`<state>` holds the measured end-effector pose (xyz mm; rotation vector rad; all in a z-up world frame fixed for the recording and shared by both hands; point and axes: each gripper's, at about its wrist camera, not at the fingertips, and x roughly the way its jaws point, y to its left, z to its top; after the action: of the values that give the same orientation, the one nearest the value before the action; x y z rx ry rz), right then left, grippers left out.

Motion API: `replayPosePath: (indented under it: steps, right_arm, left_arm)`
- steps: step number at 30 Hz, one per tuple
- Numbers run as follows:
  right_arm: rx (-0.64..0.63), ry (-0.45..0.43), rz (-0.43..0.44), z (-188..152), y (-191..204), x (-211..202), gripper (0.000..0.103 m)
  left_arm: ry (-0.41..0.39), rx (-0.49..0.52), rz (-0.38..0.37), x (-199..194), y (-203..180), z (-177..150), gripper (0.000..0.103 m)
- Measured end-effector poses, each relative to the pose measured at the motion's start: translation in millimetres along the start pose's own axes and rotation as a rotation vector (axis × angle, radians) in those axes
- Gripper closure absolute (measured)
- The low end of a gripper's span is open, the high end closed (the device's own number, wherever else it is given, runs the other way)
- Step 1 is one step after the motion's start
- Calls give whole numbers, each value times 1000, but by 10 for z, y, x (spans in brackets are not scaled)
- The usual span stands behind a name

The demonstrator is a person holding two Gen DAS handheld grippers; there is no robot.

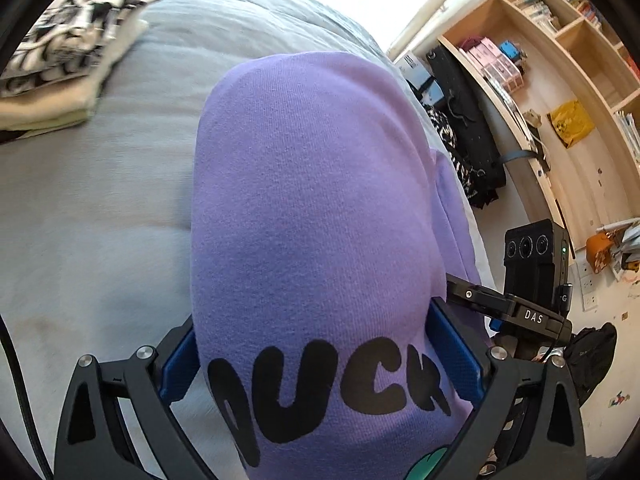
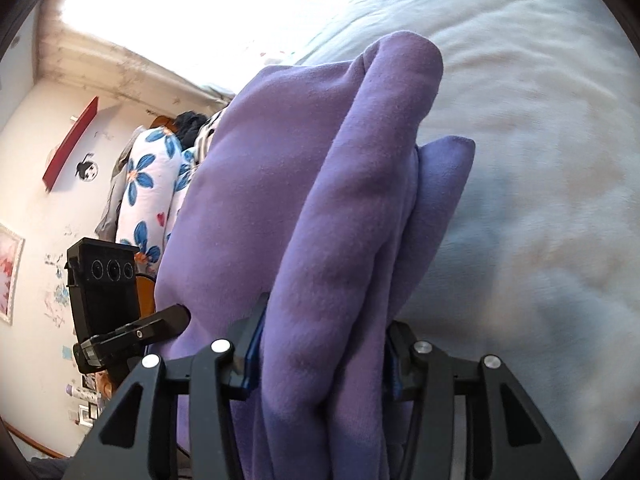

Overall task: Fold large clothes
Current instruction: 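Grip the folded hoodie with both tools and lift it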

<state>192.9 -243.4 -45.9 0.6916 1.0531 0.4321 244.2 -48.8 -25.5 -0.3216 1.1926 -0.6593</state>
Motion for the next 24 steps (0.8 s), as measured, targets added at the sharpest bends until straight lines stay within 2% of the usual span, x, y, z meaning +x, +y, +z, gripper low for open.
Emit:
replayPosePath:
  steps: [7,13,19,24]
  right_arm:
    - [-64,8,39,-45,638,194,56]
    - [-136,9,89,155,1305,494,56]
    - [-202,-12,134,764,2063,1057,56]
    - [-219,-54,202,1462,2536,1702,56]
  left_arm:
    - [-60,-15,20,-845,357,-120,3]
    - [-125,-33,38,-1559,738,63,3]
    - [-195,-34,82,-2142,1246,755,3]
    - [-234,-9,114,-2551,1870,1697,2]
